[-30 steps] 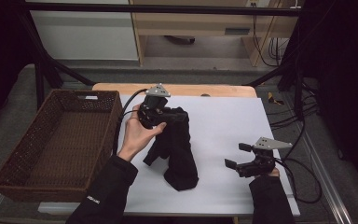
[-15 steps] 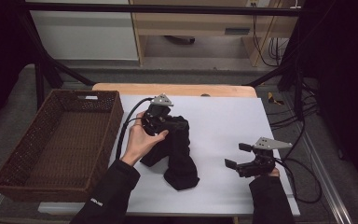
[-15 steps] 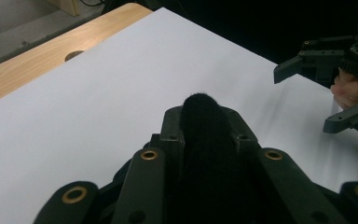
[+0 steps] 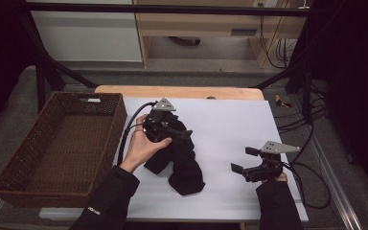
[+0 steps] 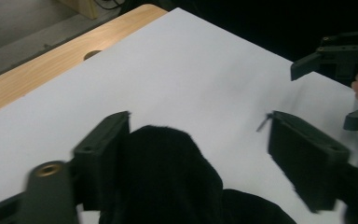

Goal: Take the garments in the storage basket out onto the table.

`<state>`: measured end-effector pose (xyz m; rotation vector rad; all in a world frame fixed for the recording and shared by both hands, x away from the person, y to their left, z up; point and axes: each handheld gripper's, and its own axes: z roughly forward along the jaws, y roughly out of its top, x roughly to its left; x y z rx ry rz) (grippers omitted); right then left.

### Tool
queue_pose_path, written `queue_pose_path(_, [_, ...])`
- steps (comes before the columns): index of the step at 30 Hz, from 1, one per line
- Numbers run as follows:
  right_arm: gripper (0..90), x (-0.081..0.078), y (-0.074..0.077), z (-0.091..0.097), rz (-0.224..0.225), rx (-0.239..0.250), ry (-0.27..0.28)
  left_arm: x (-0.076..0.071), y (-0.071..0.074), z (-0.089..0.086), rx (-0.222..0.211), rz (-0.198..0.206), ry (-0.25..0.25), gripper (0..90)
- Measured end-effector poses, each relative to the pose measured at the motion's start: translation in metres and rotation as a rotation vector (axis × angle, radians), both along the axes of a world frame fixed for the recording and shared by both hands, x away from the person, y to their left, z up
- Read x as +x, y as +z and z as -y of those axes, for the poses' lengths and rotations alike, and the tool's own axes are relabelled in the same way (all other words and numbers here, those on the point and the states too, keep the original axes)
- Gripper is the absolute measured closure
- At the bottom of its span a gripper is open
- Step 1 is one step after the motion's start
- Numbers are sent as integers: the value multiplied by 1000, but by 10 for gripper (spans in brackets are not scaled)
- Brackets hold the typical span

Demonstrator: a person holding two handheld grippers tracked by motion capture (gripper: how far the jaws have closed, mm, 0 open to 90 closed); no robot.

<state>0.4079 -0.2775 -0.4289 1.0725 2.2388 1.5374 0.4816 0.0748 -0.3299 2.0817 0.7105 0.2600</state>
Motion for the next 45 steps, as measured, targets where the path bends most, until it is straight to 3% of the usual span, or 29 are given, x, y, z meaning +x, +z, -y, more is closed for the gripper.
queue_pose_path(3, [37, 0, 0, 0, -1, -1, 0, -1, 2, -3, 10, -3, 35, 107])
queue_pose_path(6, [37, 0, 0, 0, 0, 0, 0, -3, 5, -8, 28, 19, 70, 79])
queue_pose_path(19, [37, 0, 0, 0, 0, -1, 0, -15, 20, -37, -12, 59, 80, 42])
queue_pose_path(28, [37, 0, 0, 0, -1, 0, -1, -28, 15, -61, -23, 67, 88, 36])
queue_pose_path(45, [37, 0, 0, 0, -3, -1, 0, -61, -2, -117, -74, 66, 185, 37])
